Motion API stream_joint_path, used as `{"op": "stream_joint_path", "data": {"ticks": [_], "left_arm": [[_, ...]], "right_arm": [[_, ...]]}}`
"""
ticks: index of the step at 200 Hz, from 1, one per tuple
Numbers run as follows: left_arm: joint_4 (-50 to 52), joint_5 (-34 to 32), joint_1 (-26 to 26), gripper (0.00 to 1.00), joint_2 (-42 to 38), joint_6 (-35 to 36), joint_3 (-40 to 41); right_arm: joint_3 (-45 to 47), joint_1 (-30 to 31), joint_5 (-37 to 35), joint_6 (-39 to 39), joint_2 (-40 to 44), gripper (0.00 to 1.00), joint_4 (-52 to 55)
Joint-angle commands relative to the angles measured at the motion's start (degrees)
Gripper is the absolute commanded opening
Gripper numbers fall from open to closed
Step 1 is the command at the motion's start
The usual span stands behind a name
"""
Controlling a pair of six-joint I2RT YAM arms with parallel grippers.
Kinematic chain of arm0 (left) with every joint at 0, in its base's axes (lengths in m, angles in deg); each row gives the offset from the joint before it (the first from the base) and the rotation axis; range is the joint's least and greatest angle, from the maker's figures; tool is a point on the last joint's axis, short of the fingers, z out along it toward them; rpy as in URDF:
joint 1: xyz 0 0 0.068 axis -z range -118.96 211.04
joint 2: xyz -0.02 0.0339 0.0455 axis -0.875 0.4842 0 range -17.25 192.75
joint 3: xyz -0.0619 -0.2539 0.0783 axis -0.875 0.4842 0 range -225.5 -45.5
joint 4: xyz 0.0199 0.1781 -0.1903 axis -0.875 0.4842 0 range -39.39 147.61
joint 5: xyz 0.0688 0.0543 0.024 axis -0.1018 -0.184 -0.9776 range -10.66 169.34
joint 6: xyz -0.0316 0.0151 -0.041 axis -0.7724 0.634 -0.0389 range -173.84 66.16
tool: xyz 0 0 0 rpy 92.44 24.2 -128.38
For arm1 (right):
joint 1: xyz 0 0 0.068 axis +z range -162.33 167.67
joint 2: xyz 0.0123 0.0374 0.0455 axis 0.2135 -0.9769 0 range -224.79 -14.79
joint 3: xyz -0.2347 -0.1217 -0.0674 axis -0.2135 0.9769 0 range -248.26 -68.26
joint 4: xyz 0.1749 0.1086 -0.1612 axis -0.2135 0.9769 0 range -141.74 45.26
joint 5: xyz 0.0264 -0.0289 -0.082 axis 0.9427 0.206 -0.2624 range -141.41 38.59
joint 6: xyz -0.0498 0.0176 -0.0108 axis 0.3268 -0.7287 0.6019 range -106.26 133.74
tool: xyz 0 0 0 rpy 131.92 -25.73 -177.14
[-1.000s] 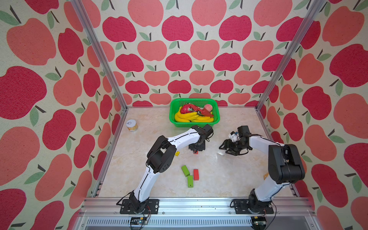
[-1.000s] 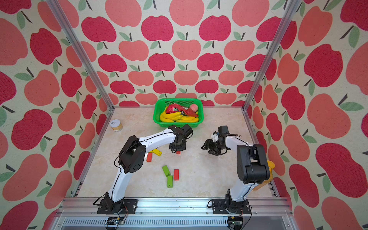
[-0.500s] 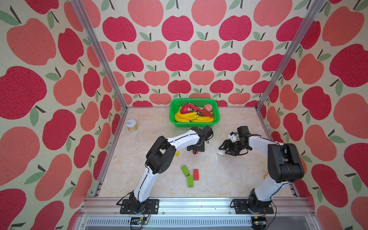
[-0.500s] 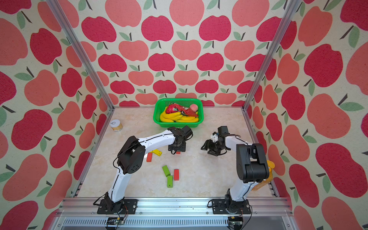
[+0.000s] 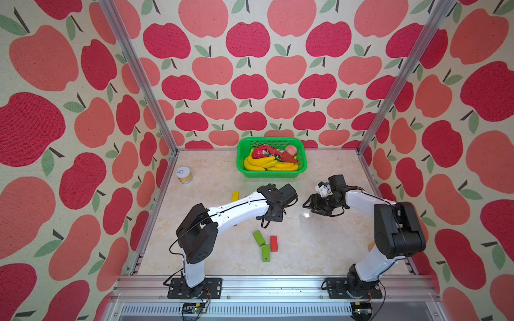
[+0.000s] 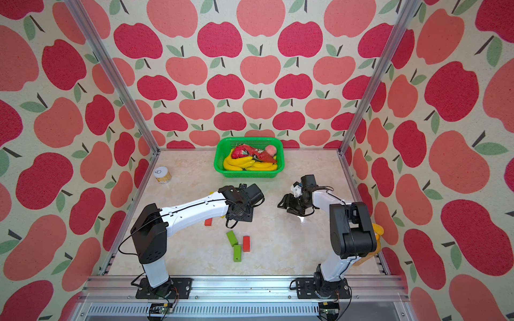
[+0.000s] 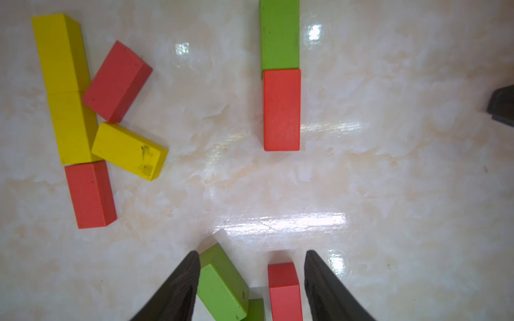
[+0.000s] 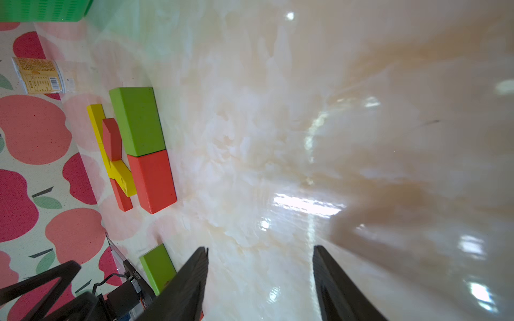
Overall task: Assemble the letter k with building blocks
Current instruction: Adjust the building block at the center of the board, then pick up the building block from the center of the board.
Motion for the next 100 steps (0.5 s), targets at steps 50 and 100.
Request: {"op": "stream_joint_path", "data": {"ticks": [50, 100], "left_arm": [[5.39, 1.01, 4.85, 0.64, -4.59, -16.61, 9.16], [-1.02, 1.35, 5.19, 0.64, -3.61, -20.61, 13.22]], "right_arm": [[6.56, 4.85, 1.46, -3.81, 3.22, 0.64, -9.49], [7.03, 7.22, 1.09, -3.69, 3.19, 0.64, -9.08]]}}
